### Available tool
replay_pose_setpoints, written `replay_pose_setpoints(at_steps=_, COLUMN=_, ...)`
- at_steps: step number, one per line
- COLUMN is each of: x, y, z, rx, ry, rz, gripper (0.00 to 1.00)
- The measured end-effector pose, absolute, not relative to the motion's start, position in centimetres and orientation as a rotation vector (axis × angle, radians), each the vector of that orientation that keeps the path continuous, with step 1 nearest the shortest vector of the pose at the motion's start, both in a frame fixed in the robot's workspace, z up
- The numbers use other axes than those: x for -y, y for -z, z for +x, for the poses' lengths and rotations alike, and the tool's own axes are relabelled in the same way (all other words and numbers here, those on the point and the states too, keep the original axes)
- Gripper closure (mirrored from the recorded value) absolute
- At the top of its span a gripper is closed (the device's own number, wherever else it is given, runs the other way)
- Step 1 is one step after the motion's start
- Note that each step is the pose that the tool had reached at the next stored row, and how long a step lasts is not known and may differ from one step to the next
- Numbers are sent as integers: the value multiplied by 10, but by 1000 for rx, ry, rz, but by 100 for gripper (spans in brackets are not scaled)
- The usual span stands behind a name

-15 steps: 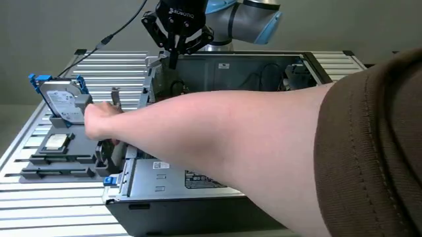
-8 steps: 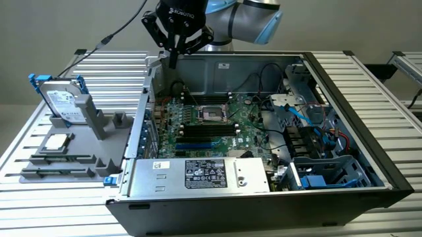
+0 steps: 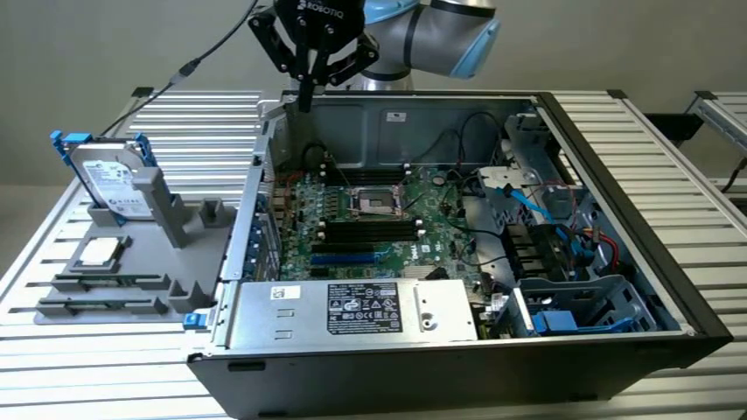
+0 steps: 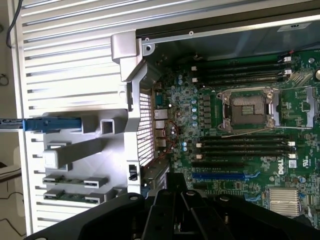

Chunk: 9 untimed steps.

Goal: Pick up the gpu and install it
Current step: 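Reach for the gpu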

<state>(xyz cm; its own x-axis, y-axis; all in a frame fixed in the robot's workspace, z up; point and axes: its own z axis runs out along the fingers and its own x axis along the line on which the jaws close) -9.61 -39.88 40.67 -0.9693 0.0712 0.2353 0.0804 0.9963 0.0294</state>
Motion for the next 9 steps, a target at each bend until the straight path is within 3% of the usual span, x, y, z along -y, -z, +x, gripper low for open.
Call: replay_pose_setpoints(at_steps=9, x=399, y=-412, z=-97, rx=2915, ry=59, rz=-111, gripper=89)
